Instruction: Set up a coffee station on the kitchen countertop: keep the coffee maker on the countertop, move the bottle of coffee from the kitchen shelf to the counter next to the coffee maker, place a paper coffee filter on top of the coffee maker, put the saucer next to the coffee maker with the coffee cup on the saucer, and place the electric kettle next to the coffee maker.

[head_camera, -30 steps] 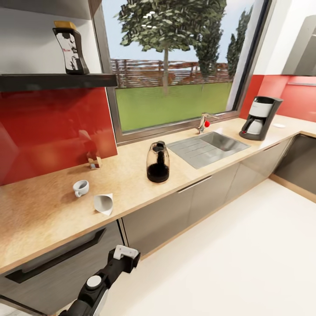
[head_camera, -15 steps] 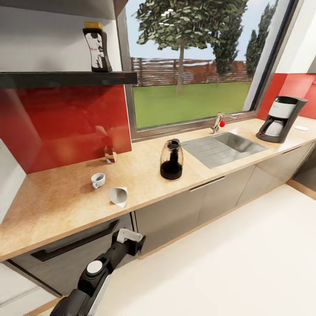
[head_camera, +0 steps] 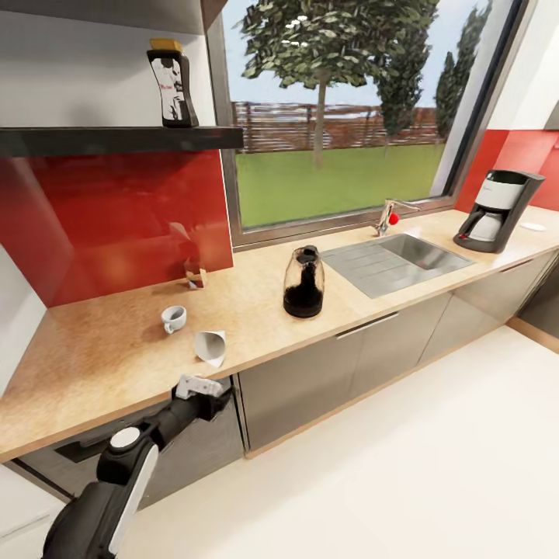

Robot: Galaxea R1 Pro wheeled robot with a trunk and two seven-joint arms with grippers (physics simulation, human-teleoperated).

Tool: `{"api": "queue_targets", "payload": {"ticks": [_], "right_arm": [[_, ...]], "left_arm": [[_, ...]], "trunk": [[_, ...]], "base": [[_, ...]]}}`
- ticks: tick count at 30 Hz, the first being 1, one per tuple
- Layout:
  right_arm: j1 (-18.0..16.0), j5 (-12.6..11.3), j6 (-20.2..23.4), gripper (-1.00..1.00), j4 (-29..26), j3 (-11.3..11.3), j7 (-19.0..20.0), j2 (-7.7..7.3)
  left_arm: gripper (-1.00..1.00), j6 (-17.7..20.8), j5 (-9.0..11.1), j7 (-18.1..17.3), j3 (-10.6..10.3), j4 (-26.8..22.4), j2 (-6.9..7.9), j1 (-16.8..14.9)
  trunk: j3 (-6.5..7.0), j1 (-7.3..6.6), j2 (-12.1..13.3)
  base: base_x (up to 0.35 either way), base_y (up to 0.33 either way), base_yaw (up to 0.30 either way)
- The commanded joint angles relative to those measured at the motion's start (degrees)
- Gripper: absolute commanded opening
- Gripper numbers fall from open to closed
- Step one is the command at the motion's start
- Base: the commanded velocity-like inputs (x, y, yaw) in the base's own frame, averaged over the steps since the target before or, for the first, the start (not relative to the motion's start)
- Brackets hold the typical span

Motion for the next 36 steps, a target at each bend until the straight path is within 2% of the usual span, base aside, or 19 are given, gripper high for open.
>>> {"api": "queue_targets", "payload": {"ticks": [1, 4, 5, 6, 7, 8, 14, 17, 26, 33, 36], "right_arm": [[0.0, 0.6, -0.2, 1.0, 0.1, -0.3, 0.0, 0.05], [0.0, 0.6, -0.2, 1.0, 0.3, -0.3, 0.0, 0.05], [0.0, 0.6, -0.2, 1.0, 0.3, -0.2, 0.0, 0.07], [0.0, 0.6, -0.2, 1.0, 0.4, -0.2, 0.0, 0.1], [0.0, 0.7, -0.2, 1.0, 0.4, -0.2, 0.0, 0.12], [0.0, 0.7, -0.2, 1.0, 0.4, -0.2, 0.0, 0.14], [0.0, 0.7, -0.2, 1.0, 0.5, -0.2, 0.0, 0.14], [0.0, 0.7, -0.2, 1.0, 0.5, -0.2, 0.0, 0.14], [0.0, 0.8, -0.2, 1.0, 0.6, -0.2, 0.0, 0.14], [0.0, 0.8, -0.2, 1.0, 0.6, -0.2, 0.0, 0.14], [0.0, 0.8, -0.2, 1.0, 0.6, -0.2, 0.0, 0.14]], "left_arm": [[1.0, 2.4, 0.0, -3.7, 3.5, -0.1, 0.08, -1.2], [1.0, 3.6, -0.3, -6.2, 6.9, -0.1, 0.49, -1.8], [1.0, 3.8, -0.4, -6.7, 8.6, -0.1, 1.09, -1.8], [1.0, 4.0, -0.5, -7.0, 11.2, -0.1, 2.17, -1.7], [1.0, 4.1, -0.5, -7.2, 12.5, -0.1, 2.71, -1.5], [1.0, 4.2, -0.8, -7.2, 14.9, 0.0, 3.84, -1.3], [1.0, 4.0, -0.9, -6.9, 15.4, 0.0, 4.37, -1.3], [1.0, 3.9, -0.9, -6.5, 17.0, 0.0, 4.51, -1.3], [1.0, 3.8, -1.0, -6.5, 17.3, 0.1, 4.99, -1.3], [1.0, 3.6, -4.7, -6.5, 17.2, 0.5, 4.89, -1.3], [1.0, 3.6, -5.4, -6.5, 17.0, 0.8, 4.81, -1.3]], "trunk": [[-0.11, 0.03, -0.1], [-0.11, 0.03, -0.1], [-0.11, 0.03, -0.1], [-0.11, 0.03, -0.1], [-0.11, 0.03, -0.1], [-0.11, 0.03, -0.1], [-0.11, 0.03, -0.1], [-0.11, 0.03, -0.1], [-0.11, 0.03, -0.1], [-0.11, 0.03, -0.1], [-0.11, 0.03, -0.1]], "base": [[0.0, 0.0, 0.0], [0.0, 0.0, 0.0], [0.0, 0.0, 0.0], [0.0, 0.0, 0.0], [0.0, 0.0, 0.0], [0.063, 0.0, 0.0], [0.187, 0.029, 0.0], [0.06, 0.009, 0.0], [0.132, 0.001, 0.0], [0.036, 0.0, 0.0], [0.057, 0.0, 0.0]]}}
